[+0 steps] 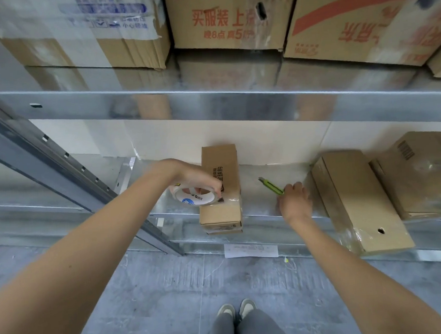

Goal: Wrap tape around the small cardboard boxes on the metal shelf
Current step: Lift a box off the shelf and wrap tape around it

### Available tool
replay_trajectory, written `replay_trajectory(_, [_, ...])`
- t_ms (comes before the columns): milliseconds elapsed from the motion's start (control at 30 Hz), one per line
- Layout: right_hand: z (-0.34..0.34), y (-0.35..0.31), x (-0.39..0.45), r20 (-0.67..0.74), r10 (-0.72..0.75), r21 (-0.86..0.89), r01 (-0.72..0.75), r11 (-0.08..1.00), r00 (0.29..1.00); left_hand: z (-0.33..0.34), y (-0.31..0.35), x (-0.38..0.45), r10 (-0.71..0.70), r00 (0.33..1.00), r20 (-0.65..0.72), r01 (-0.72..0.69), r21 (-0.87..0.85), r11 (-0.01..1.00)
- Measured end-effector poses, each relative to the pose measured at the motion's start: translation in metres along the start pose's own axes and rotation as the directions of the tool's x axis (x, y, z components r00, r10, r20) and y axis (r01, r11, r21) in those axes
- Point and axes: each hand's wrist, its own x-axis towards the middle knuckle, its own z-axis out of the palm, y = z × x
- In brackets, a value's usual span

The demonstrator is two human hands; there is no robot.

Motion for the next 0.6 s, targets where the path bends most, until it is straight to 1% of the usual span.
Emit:
replay_trajectory(67, [-0.002,-0.002,0.005,0.013,-0.026,0.026,0.026,0.999,1.000,0.001,0.006,0.005,-0.007,1.000,-0.018,0.007,0.017,1.000])
replay_trajectory(100, [-0.004,-0.003,0.005,0.051,-0.023,0.090,0.018,0.996,0.998,0.001,0.008,0.007,-0.010,1.000,-0.020,0.010,0.019,1.000])
replay_trajectory(133, [-0.008,-0.005,0.004,0.106,-0.010,0.189,-0.011,0.982,0.994,0.002,0.011,0.008,-0.012,1.000,-0.015,0.012,0.020,1.000])
replay_trajectory(167, [-0.014,-0.007,0.001,0.161,-0.001,0.325,-0.052,0.944,0.987,0.002,0.013,0.009,-0.009,1.000,-0.002,0.010,0.022,1.000])
replay_trajectory(200, [-0.022,-0.010,-0.006,0.216,0.001,0.485,-0.108,0.868,0.976,0.003,0.014,0.009,-0.008,1.000,0.012,0.008,0.030,1.000])
replay_trajectory(233, [-0.032,-0.013,-0.016,0.271,-0.004,0.640,-0.177,0.748,0.962,0.003,0.014,0.009,-0.008,1.000,0.024,0.007,0.036,0.999])
replay_trajectory(267, [-0.043,-0.014,-0.026,0.316,-0.019,0.750,-0.237,0.618,0.949,0.003,0.014,0.010,-0.009,1.000,0.023,0.008,0.033,0.999])
replay_trajectory(300, [-0.053,-0.014,-0.037,0.341,-0.054,0.816,-0.268,0.512,0.938,0.003,0.014,0.011,-0.004,1.000,0.018,0.003,0.028,1.000])
replay_trajectory(333, [-0.063,-0.012,-0.048,0.347,-0.106,0.854,-0.267,0.447,0.932,0.003,0.013,0.013,0.005,1.000,0.014,-0.005,0.030,1.000])
replay_trajectory(367, [-0.072,-0.012,-0.061,0.336,-0.168,0.874,-0.241,0.421,0.927,0.002,0.013,0.014,0.012,1.000,0.016,-0.013,0.040,0.999])
replay_trajectory(400, [-0.080,-0.013,-0.074,0.322,-0.231,0.883,-0.202,0.424,0.918,0.002,0.013,0.015,0.015,1.000,0.017,-0.016,0.051,0.999])
replay_trajectory(467, [-0.091,-0.019,-0.096,0.315,-0.314,0.874,-0.145,0.463,0.896,0.000,0.014,0.015,0.009,1.000,0.015,-0.010,0.056,0.998])
replay_trajectory(533, [-0.094,-0.027,-0.107,0.310,-0.325,0.859,-0.117,0.498,0.894,-0.001,0.015,0.016,0.003,1.000,0.009,-0.004,0.046,0.999])
replay_trajectory(600, [-0.094,-0.036,-0.111,0.289,-0.301,0.847,-0.096,0.523,0.909,0.000,0.015,0.017,-0.004,1.000,0.003,0.004,0.048,0.999])
